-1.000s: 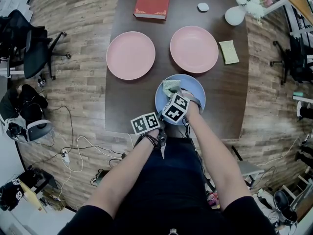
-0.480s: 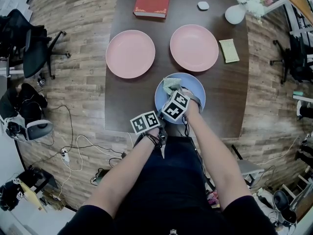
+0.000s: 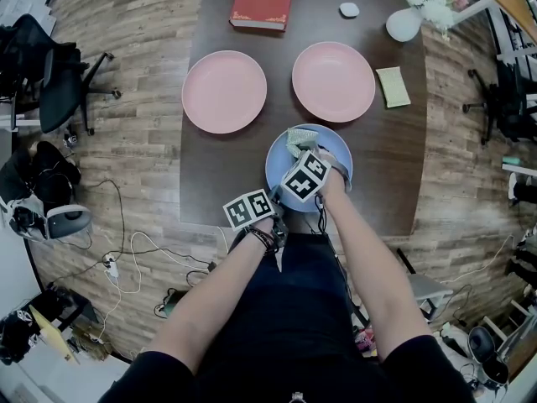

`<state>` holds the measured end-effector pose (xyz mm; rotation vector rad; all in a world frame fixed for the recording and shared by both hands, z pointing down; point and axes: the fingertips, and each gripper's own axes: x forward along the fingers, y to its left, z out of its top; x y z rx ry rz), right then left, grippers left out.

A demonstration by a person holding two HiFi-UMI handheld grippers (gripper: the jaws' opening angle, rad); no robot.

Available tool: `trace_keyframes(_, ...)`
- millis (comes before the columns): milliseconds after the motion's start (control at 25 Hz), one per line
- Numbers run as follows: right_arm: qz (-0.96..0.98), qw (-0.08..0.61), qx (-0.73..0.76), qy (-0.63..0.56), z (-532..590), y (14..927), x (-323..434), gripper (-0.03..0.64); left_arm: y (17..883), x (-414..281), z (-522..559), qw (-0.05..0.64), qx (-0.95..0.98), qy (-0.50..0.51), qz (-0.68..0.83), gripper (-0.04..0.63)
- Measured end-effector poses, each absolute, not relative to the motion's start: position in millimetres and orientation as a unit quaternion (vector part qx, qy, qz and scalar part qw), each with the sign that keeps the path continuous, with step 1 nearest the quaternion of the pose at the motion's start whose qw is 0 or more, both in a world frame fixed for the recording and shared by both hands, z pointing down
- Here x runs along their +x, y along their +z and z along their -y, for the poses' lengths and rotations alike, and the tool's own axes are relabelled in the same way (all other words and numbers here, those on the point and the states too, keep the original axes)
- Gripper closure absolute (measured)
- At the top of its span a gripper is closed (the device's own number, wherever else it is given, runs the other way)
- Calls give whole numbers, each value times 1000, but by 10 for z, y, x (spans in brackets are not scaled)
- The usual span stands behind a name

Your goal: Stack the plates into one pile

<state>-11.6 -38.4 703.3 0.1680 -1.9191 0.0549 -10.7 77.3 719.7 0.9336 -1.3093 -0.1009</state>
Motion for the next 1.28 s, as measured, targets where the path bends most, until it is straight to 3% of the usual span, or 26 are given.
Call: trace_keyframes(1280,775,610,158,55,616,7087,533,534,7212,-140,-770,690,401,-55,600,583)
